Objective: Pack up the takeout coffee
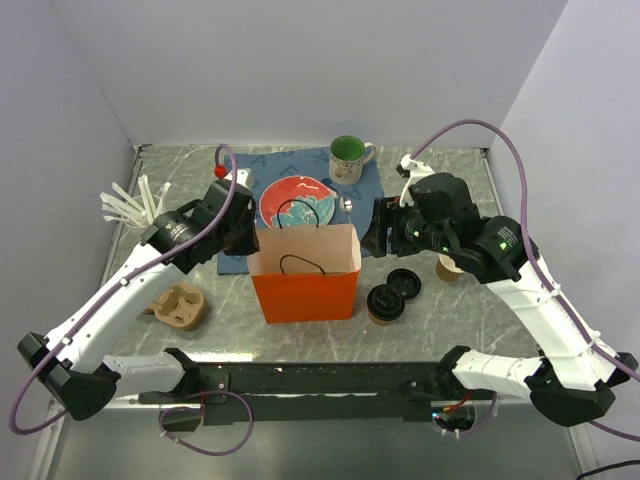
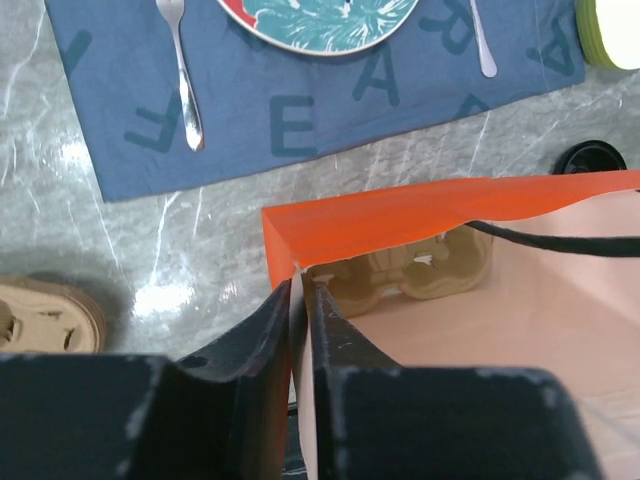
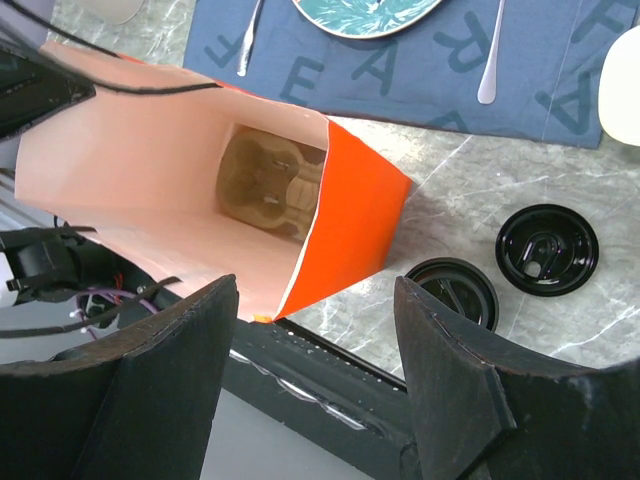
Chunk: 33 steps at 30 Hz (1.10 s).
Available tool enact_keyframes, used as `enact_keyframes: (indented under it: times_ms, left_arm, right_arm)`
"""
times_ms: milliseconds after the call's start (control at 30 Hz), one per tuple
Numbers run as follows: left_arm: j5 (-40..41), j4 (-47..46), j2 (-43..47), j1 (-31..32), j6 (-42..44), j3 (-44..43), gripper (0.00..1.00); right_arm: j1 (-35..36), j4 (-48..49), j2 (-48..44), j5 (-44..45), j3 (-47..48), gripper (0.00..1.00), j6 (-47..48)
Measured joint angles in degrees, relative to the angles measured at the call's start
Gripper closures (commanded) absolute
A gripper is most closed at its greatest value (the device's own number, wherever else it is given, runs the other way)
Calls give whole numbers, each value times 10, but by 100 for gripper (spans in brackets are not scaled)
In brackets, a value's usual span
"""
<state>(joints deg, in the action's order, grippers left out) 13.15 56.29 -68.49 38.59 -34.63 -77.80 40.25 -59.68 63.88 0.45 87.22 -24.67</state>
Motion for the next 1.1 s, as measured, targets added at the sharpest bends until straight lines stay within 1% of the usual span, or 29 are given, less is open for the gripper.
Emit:
enact_keyframes:
  times_ms: [133, 233, 333, 533, 667, 833, 1000, 1100]
  left_arm:
    - [-16, -7, -2, -12, 24, 0, 54]
    - [-16, -6, -8, -13, 31, -1, 45]
    - [-7, 13, -17, -13, 29, -16, 45]
    - [-1, 31, -20, -22, 23, -56, 49]
    - [-17, 28, -13, -26, 19, -42, 53]
    - [-30, 29, -4, -28, 15, -17, 60]
    - [-32, 28, -1, -31, 14, -16, 60]
    - [-32, 28, 4, -32, 15, -15, 64]
  right_arm:
    - [0, 0, 0, 0, 0, 29, 1]
    - [0, 0, 0, -1, 0, 29, 2]
    - [0, 0, 1, -1, 0, 29, 3]
    - [0, 0, 10, -1, 0, 29, 6]
    - [0, 0, 14, -1, 0, 29, 5]
    - [0, 0, 17, -1, 0, 30, 5]
    - [0, 0, 24, -1, 2, 30, 5]
    - [0, 0, 25, -1, 2, 30, 4]
